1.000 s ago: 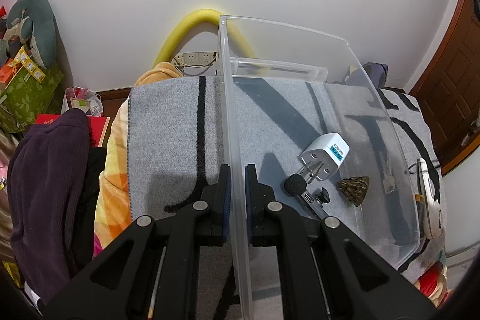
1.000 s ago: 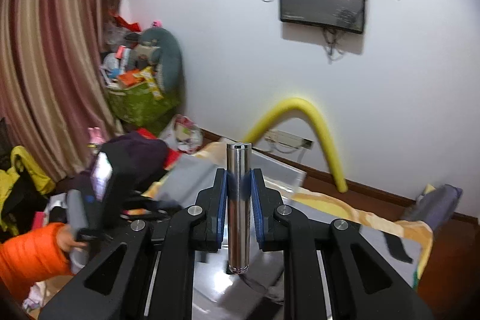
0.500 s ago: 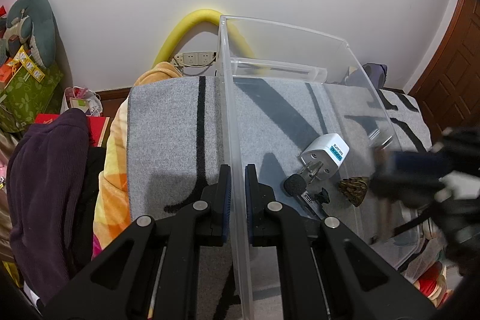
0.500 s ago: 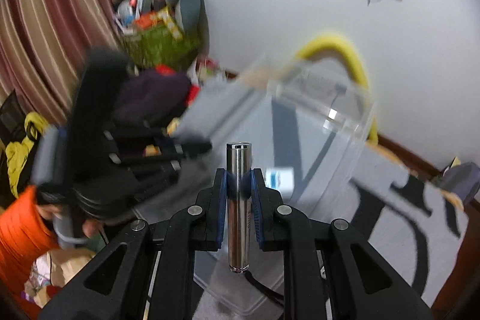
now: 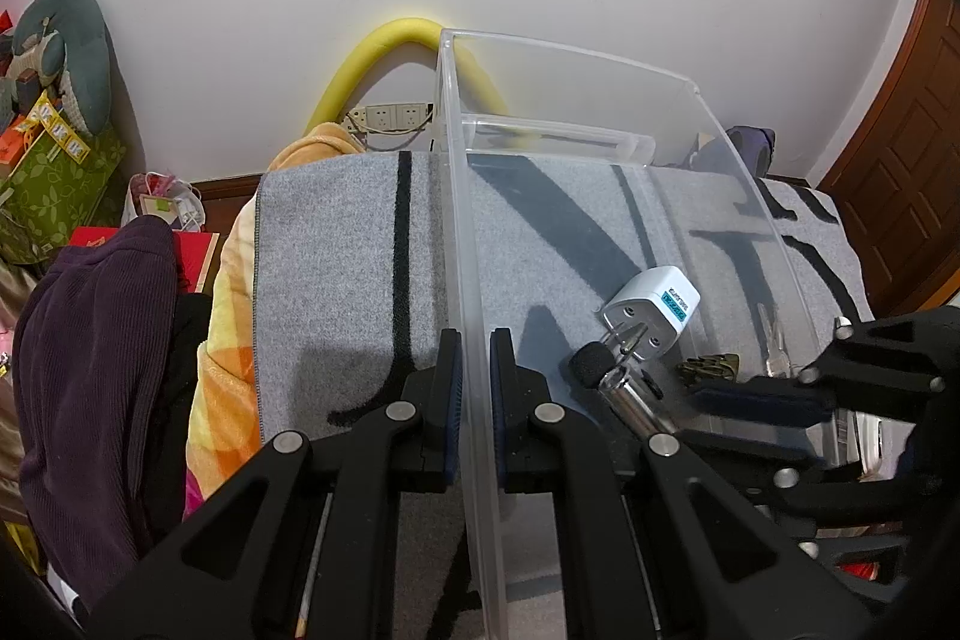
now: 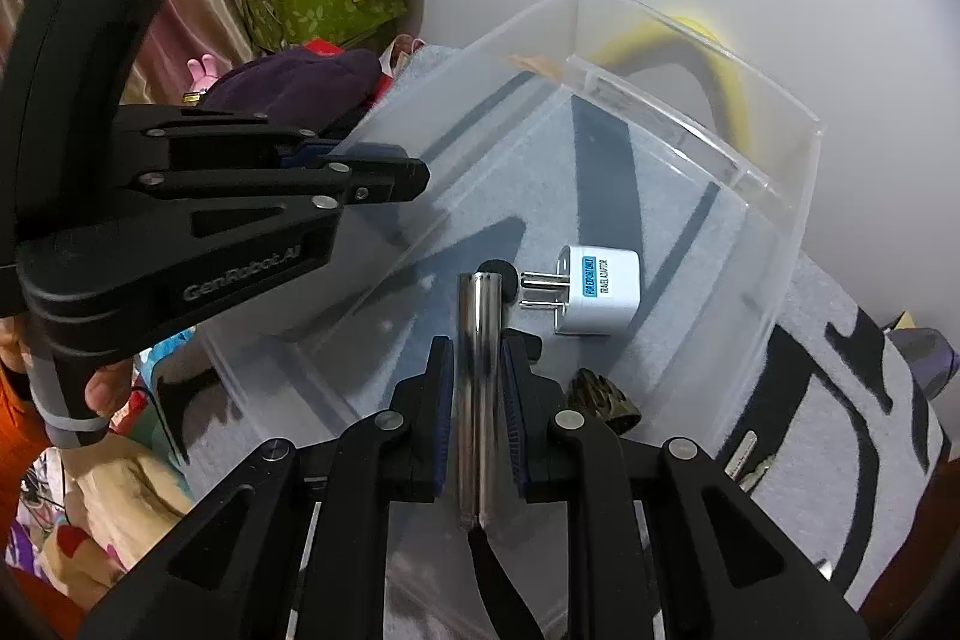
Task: Organize rigid objects
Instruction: 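Lift the silver cylinder into the box and release it, then grasp the bunch of keys with the right tool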
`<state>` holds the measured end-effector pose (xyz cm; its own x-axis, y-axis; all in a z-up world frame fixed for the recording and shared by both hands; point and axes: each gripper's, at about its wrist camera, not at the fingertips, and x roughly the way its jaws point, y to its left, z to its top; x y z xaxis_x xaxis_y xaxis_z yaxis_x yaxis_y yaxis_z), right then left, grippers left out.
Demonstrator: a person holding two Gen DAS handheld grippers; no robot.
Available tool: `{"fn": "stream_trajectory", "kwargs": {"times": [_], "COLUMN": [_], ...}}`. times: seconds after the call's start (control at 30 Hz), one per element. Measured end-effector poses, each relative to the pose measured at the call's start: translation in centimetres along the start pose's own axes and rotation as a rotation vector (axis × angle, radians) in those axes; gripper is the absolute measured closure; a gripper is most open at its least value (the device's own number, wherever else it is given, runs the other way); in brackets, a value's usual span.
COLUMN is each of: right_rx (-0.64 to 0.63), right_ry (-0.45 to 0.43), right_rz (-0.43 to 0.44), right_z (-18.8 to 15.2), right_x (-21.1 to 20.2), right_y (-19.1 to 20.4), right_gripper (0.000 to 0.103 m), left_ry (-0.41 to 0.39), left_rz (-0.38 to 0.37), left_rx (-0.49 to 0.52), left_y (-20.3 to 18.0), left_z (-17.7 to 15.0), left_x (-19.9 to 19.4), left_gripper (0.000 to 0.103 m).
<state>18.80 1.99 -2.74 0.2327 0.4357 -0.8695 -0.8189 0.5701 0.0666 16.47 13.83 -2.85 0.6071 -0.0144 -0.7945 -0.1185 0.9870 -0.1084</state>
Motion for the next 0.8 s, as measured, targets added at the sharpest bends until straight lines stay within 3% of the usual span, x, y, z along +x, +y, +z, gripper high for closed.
{"fn": "stream_trajectory", "kwargs": {"times": [0.17, 0.33, 0.47, 0.5, 0.63, 0.8], "right_rx": [0.0, 0.04, 0.104, 0.12, 0.171, 0.202], "right_ry": [-0.083, -0.178, -0.238, -0.246, -0.207, -0.078], "right_rz": [-0.026, -0.074, -0.128, -0.146, -0.173, -0.187], "right_z": [-0.3, -0.7, -1.6, -2.0, -3.3, -4.8], "right_x": [-3.4, -7.6, -9.9, -10.2, -9.6, -5.6], "right_y": [-0.5, -2.6, -5.1, -5.7, -7.8, -9.5], "right_gripper": [0.073, 0.072, 0.054, 0.054, 0.054, 0.054], "left_ry": [0.001, 0.002, 0.001, 0.002, 0.003, 0.003], "left_rz": [0.001, 0.003, 0.003, 0.004, 0.007, 0.008], "left_rx": [0.0, 0.001, 0.001, 0.002, 0.004, 0.004], "left_y": [0.0, 0.0, 0.0, 0.0, 0.0, 0.0], "left_z": [0.0, 0.0, 0.1, 0.1, 0.0, 0.0], "left_x": [0.0, 0.0, 0.0, 0.0, 0.0, 0.0], "left_gripper": [0.097, 0.097, 0.097, 0.097, 0.097, 0.097]}}
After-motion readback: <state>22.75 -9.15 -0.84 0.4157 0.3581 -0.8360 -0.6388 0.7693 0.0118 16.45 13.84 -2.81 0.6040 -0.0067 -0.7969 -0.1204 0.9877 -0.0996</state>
